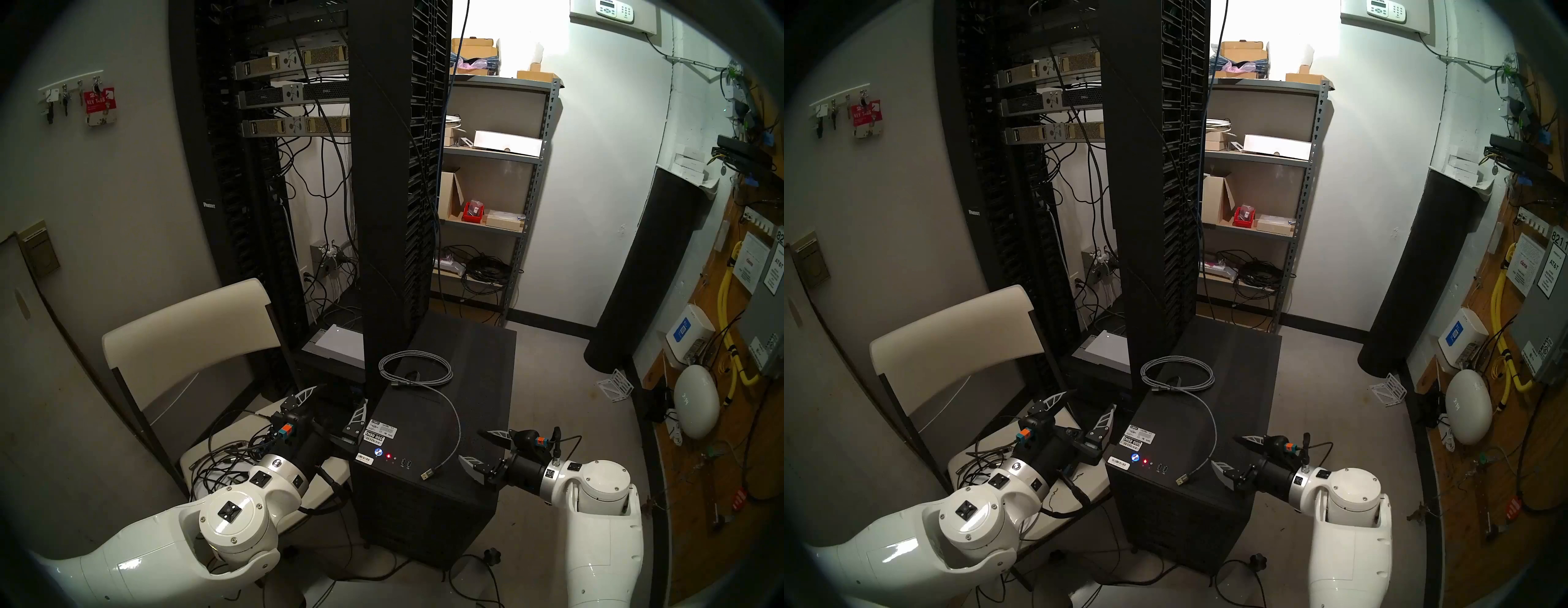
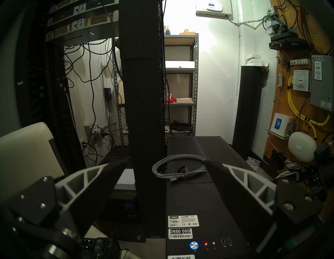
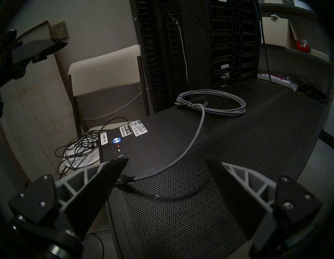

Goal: Insert the cable into the workstation's USB slot

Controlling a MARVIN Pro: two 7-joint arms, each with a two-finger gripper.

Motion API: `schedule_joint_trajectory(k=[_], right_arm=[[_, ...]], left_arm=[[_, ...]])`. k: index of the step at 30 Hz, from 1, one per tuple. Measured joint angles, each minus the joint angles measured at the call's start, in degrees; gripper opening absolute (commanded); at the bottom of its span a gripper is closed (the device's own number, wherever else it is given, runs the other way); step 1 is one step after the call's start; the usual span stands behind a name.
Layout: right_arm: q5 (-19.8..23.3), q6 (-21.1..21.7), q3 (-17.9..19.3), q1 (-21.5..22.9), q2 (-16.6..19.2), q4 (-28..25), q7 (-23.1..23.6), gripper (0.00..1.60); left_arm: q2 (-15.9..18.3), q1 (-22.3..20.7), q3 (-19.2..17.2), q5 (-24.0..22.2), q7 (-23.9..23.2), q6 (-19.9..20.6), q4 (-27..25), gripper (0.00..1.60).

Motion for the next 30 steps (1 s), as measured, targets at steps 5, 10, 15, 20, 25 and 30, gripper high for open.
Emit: schedule_joint_trajectory(k=[5, 10, 15, 20, 25, 30], right_arm=[[0.04, 0.0, 0.03, -0.01, -0.01, 0.04, 0.03, 1.6], [-0.68, -1.05, -0.33, -0.37, 0.33, -0.37, 0.3, 1.6], [-3.27, -1.61, -1.2, -1.31, 1.06, -1.6, 0.55, 1.6], [-5.99, -1.96, -2.23, -2.34, 1.53, -3.16, 0.75, 1.6], [-8.8, -3.12, -3.23, -3.12, 1.73, -4.31, -0.6, 1.6], [-9.11, -3.35, -3.48, -2.9, 1.53, -3.9, -1.33, 1.6]], left_arm=[[0.0, 0.0, 0.01, 0.0, 0.0, 0.0, 0.02, 1.6], [0.02, 0.0, 0.03, 0.0, -0.01, 0.0, 0.03, 1.6], [0.01, 0.0, 0.04, 0.0, -0.01, 0.0, 0.04, 1.6], [0.01, 0.0, 0.04, 0.0, -0.01, 0.0, 0.05, 1.6], [0.01, 0.0, 0.05, 0.0, -0.01, 0.0, 0.05, 1.6], [0.01, 0.0, 0.06, 0.0, -0.01, 0.0, 0.06, 1.6]])
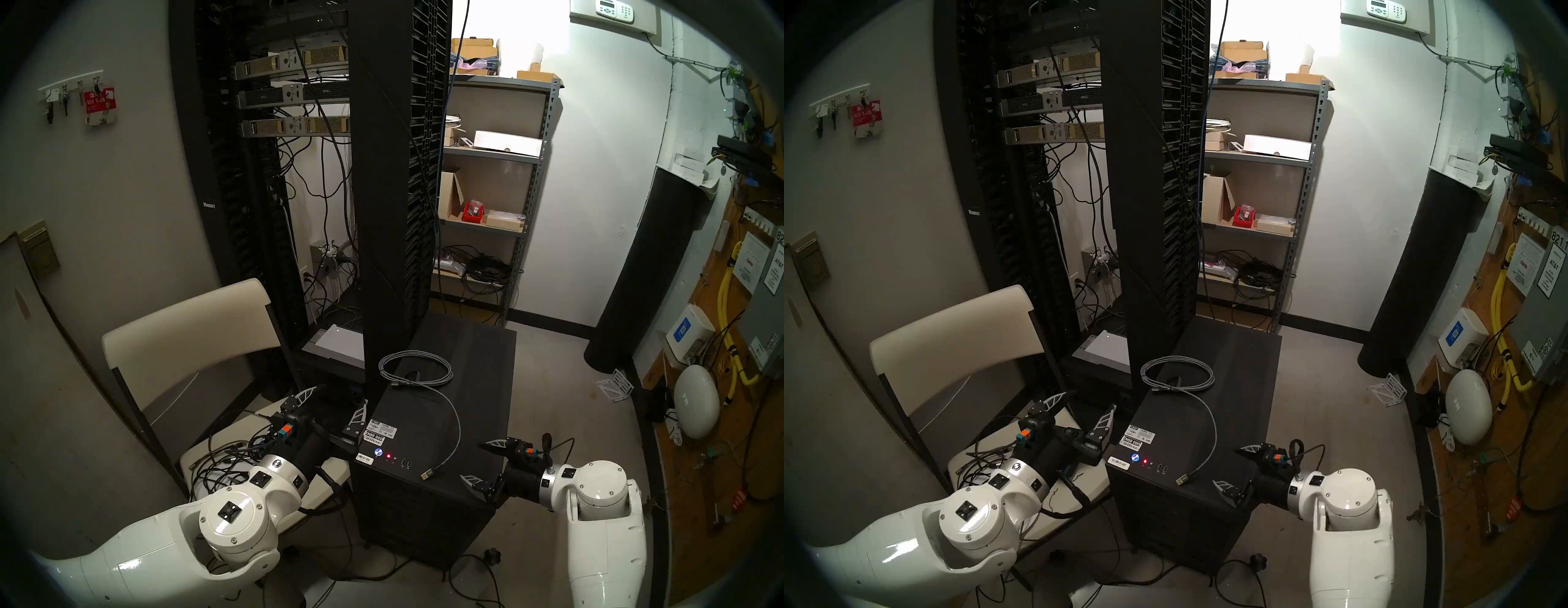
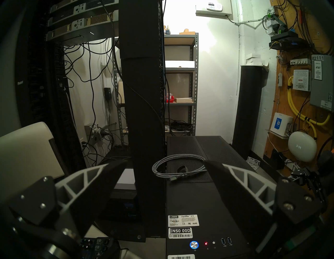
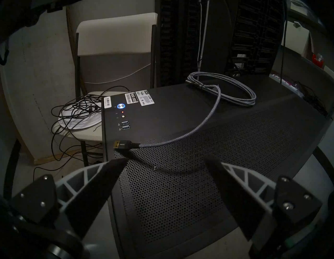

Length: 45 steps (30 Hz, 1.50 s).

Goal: Insert the cable into the workstation's USB slot

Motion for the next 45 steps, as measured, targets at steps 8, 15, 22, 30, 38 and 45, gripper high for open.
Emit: schedule_joint_trajectory(k=[8, 15, 22, 30, 38, 45], right_arm=[[9.93, 4.88, 2.4, 2.51, -0.46, 5.44, 3.45, 1.6], [16.06, 10.31, 4.5, 5.07, -0.59, 11.08, 7.4, 1.6], [17.09, 11.44, 4.54, 6.75, -0.68, 14.23, 8.71, 1.6], [12.51, 10.53, 2.64, 5.82, 0.46, 9.01, 8.13, 1.6], [4.13, 9.56, -0.85, 2.68, 2.42, 2.47, 6.91, 1.6], [-2.5, 5.62, -3.73, 0.03, 3.34, -1.37, 3.73, 1.6]], left_arm=[[0.0, -0.01, 0.02, 0.01, -0.01, 0.0, 0.03, 1.6], [0.0, -0.01, 0.02, 0.01, -0.02, 0.0, 0.04, 1.6], [0.0, 0.0, 0.02, 0.01, -0.02, 0.0, 0.04, 1.6], [0.0, 0.0, 0.03, 0.01, -0.02, 0.0, 0.04, 1.6], [0.0, -0.01, 0.03, 0.01, -0.02, 0.0, 0.05, 1.6], [0.0, -0.01, 0.03, 0.01, -0.03, 0.0, 0.05, 1.6]])
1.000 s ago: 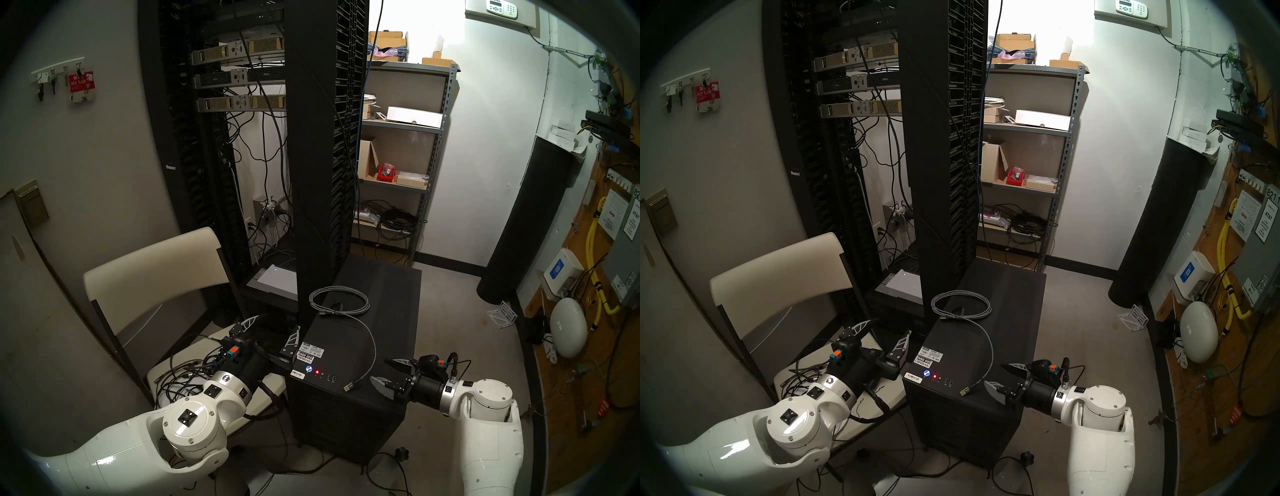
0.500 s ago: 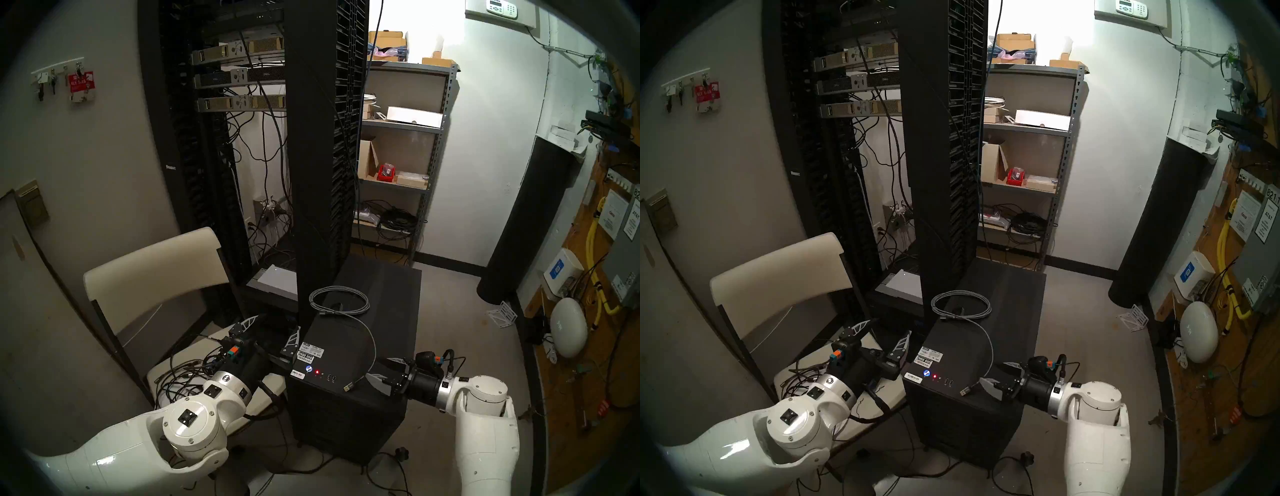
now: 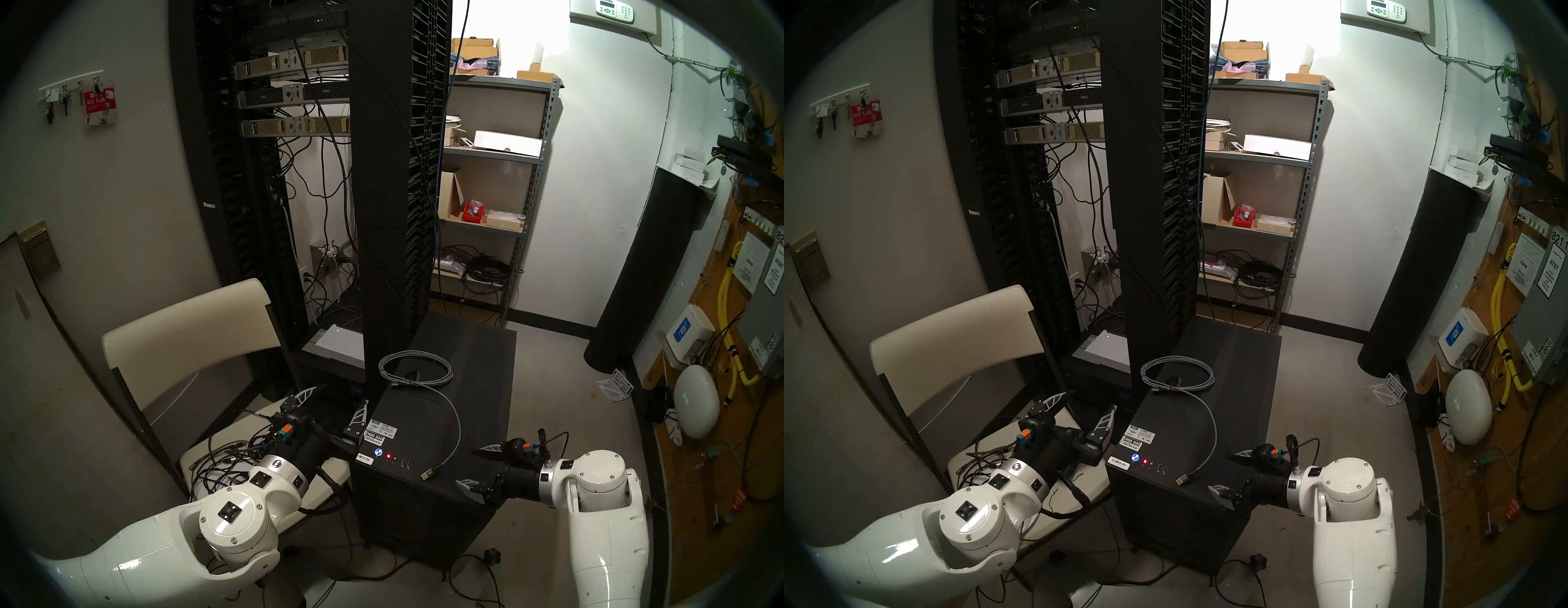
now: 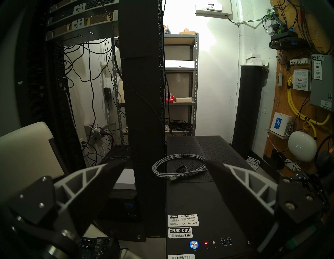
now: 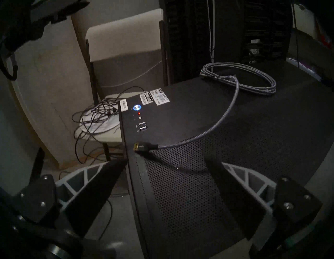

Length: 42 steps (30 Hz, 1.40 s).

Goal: Insert the cable into the workstation's USB slot

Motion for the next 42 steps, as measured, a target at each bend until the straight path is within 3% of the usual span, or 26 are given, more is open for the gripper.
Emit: schedule_joint_trajectory(k=[14, 31, 42], right_arm=[[-6.12, -10.66, -3.28, -1.81, 0.83, -1.16, -6.81, 1.6], [-15.3, -19.14, -7.17, -1.49, 2.38, -1.45, -15.26, 1.6], [-17.55, -24.42, -8.87, -1.09, 3.15, -0.97, -18.47, 1.6]], left_arm=[[0.0, 0.0, 0.0, 0.0, 0.0, 0.0, 0.0, 1.6], [0.0, 0.0, 0.0, 0.0, 0.0, 0.0, 0.0, 1.6], [0.0, 0.0, 0.0, 0.0, 0.0, 0.0, 0.0, 1.6]])
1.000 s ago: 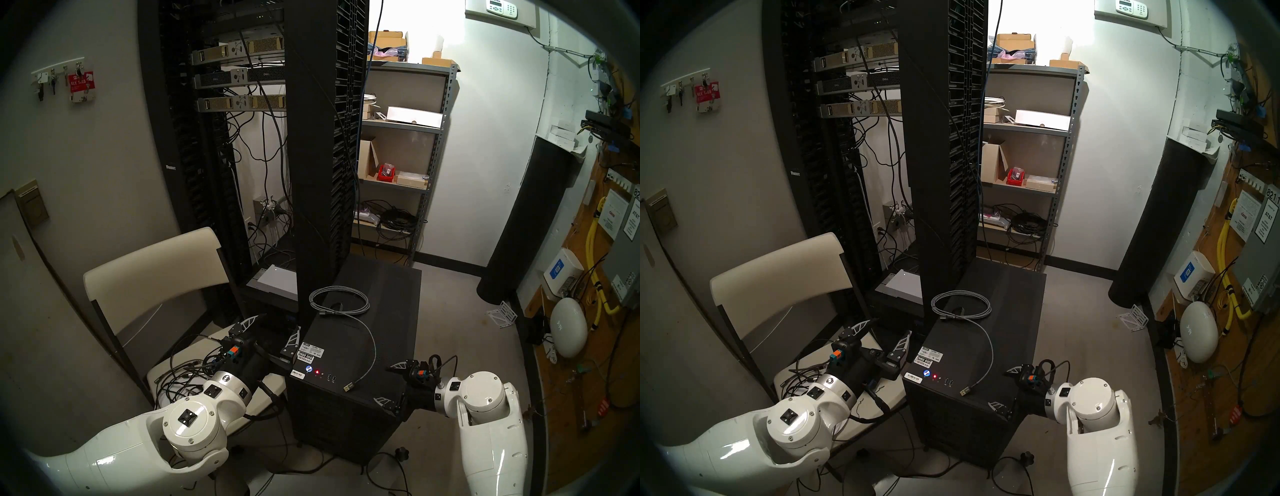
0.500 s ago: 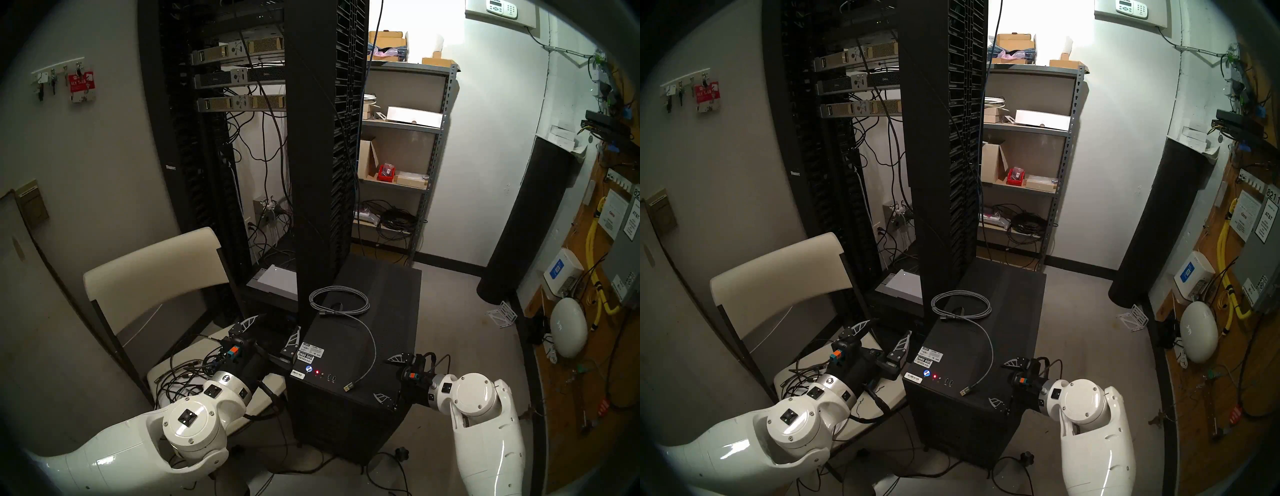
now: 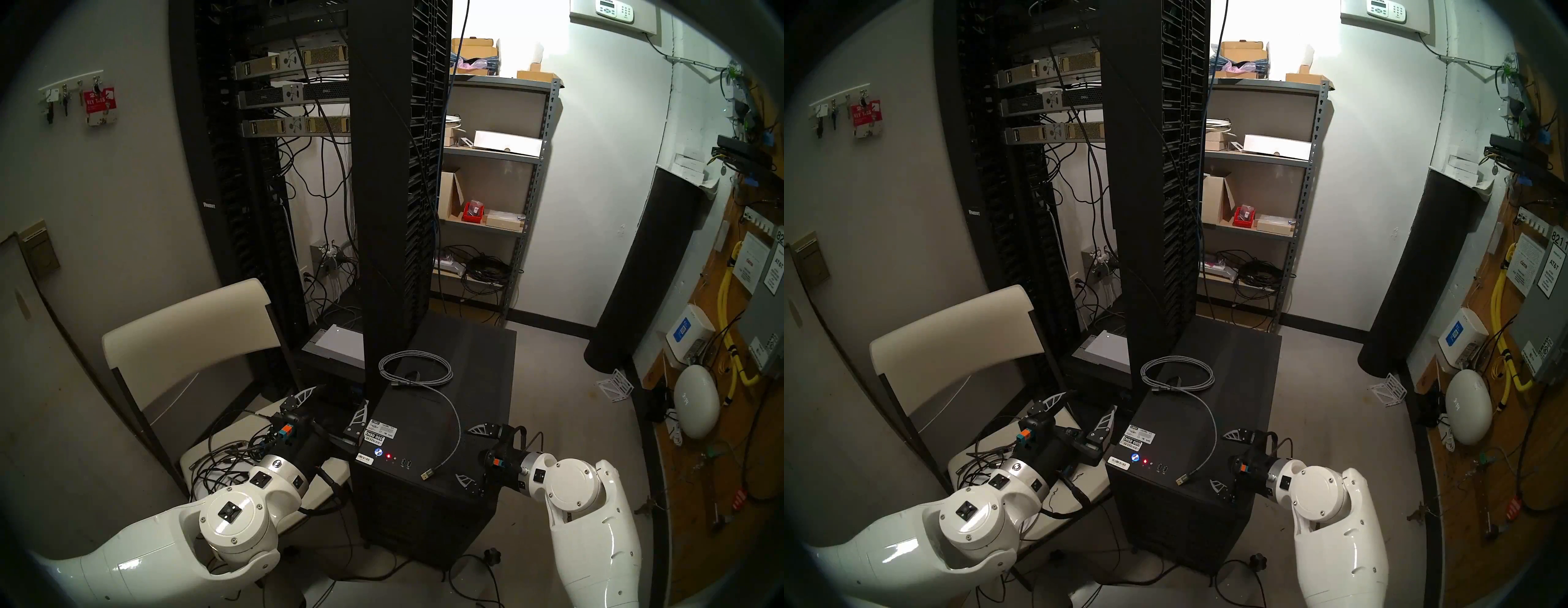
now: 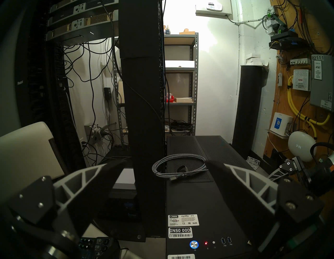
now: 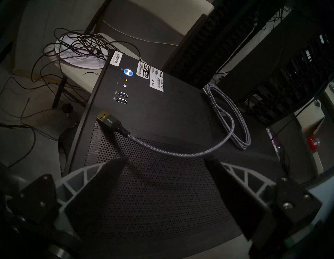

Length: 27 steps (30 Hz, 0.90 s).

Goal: Insert the cable into the workstation's USB slot

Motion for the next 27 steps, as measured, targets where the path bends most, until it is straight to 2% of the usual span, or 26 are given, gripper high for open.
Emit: schedule_joint_trajectory(k=[14, 27], right_arm=[[-1.26, -2.57, -1.53, 0.38, 0.71, 0.89, -0.96, 1.6], [-5.43, -3.93, -3.92, 2.31, 1.59, 4.5, -1.97, 1.6]], left_arm=[[0.0, 0.01, 0.0, 0.0, 0.0, 0.0, 0.0, 1.6], [0.0, 0.0, 0.01, 0.0, 0.0, 0.0, 0.0, 1.6]])
